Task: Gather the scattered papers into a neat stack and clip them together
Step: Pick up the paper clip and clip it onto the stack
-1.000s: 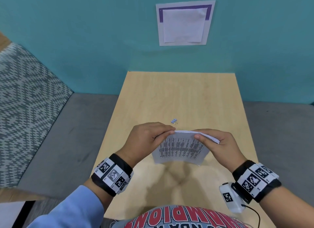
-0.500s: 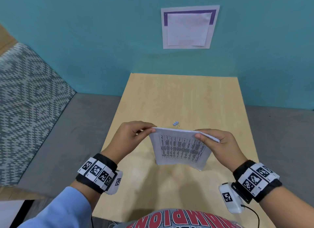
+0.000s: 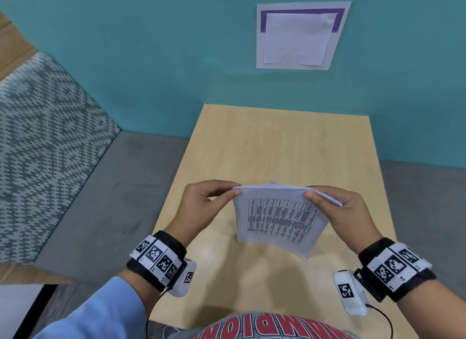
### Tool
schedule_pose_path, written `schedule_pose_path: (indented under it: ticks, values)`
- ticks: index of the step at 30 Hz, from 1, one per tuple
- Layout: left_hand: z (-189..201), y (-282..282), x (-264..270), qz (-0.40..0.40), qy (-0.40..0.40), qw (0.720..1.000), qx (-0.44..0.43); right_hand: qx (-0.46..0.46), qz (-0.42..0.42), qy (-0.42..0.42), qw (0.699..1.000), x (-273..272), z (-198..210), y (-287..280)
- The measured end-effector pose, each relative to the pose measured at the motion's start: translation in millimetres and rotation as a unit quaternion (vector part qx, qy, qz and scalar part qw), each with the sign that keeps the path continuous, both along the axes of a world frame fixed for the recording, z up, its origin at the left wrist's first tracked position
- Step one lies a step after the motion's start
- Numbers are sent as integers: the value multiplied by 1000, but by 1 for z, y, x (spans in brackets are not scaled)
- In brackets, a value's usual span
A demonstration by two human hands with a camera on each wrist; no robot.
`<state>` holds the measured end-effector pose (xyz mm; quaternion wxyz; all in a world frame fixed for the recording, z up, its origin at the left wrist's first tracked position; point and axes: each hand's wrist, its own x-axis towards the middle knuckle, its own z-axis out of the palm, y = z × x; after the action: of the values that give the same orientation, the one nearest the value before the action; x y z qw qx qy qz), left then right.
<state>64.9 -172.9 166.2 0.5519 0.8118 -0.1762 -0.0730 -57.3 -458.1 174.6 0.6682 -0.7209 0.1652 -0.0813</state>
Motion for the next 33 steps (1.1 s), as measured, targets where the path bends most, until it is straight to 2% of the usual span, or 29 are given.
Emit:
schedule_pose_path:
  ticks: [6, 10, 11, 13, 14, 15, 16, 17, 18, 20, 23, 24, 28, 33]
  values:
    - [5, -1, 1, -7, -106, 994, 40, -16, 30, 10, 999, 0, 2, -2]
    - [23, 7, -2, -26, -172, 982, 71, -8, 80, 34, 996, 3, 2, -10]
    - [30, 13, -1, -32, -192, 977, 83, 14, 107, 51, 993, 5, -3, -17]
    - [47, 28, 1, -46, -224, 967, 113, 125, 138, 109, 976, 18, -20, -32]
    - [56, 38, 3, -55, -240, 960, 134, 174, 122, 149, 966, 33, -32, -35]
    - [63, 45, 3, -67, -253, 953, 153, 176, 101, 187, 961, 49, -44, -35]
    - [70, 53, 4, -76, -261, 946, 174, 119, 81, 212, 967, 69, -63, -31]
    - [75, 60, 6, -82, -266, 941, 191, 16, 63, 224, 972, 88, -83, -24]
    - [78, 67, 7, -84, -270, 938, 202, -104, 62, 229, 966, 105, -106, -19]
    - [81, 77, 8, -87, -270, 933, 220, -294, 127, 240, 916, 135, -149, -8]
    - [84, 88, 14, -87, -262, 931, 238, -452, 251, 290, 805, 157, -195, 7]
    - [85, 90, 18, -81, -258, 933, 236, -467, 263, 298, 790, 158, -203, 9]
    - [84, 95, 30, -68, -249, 940, 224, -407, 202, 290, 842, 141, -191, 14]
    - [81, 83, 39, -72, -254, 940, 214, -415, 200, 289, 839, 102, -178, 6]
